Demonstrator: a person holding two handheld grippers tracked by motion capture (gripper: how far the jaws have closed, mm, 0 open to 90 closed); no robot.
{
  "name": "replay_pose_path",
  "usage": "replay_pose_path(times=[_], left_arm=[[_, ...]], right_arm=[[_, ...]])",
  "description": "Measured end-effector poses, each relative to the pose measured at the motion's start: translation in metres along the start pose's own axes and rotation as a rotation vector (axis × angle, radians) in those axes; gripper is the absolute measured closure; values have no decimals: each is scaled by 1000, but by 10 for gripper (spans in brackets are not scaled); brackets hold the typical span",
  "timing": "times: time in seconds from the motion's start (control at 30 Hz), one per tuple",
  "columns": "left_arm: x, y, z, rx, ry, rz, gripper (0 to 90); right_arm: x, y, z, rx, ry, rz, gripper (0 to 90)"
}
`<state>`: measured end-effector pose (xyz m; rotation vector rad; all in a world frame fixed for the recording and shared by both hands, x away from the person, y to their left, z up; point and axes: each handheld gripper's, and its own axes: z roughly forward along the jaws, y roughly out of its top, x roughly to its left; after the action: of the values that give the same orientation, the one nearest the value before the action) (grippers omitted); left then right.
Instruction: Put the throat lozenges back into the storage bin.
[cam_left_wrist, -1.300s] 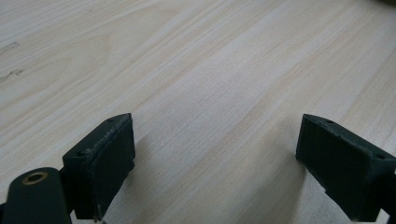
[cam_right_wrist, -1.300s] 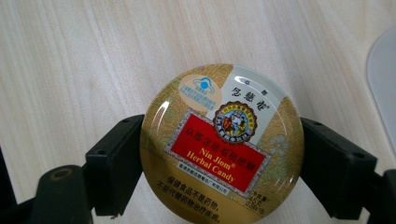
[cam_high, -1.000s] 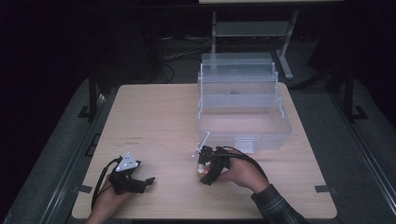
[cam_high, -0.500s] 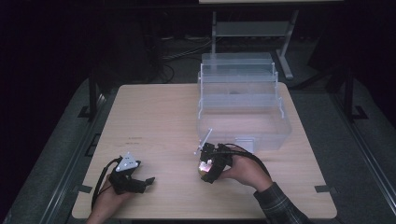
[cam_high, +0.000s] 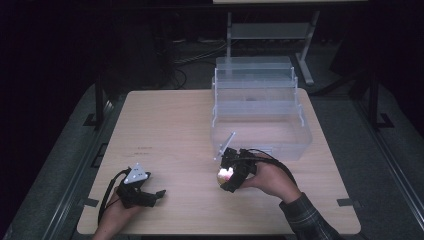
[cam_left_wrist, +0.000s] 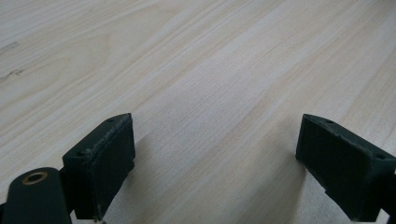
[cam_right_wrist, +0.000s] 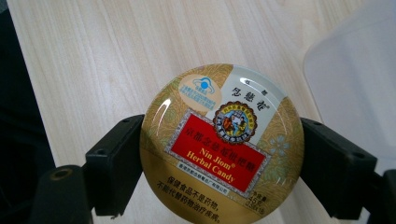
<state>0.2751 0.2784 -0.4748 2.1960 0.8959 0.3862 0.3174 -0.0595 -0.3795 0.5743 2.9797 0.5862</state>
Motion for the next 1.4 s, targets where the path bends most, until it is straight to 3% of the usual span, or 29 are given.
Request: replay_pose_path(times=[0.73, 1.4], left_arm=[[0, 0, 0, 0, -2, -3, 109], [0, 0, 0, 0, -1, 0, 109]], right_arm=[[-7, -7, -25, -20, -14, 24, 196], [-27, -15, -50, -28, -51, 62, 196]])
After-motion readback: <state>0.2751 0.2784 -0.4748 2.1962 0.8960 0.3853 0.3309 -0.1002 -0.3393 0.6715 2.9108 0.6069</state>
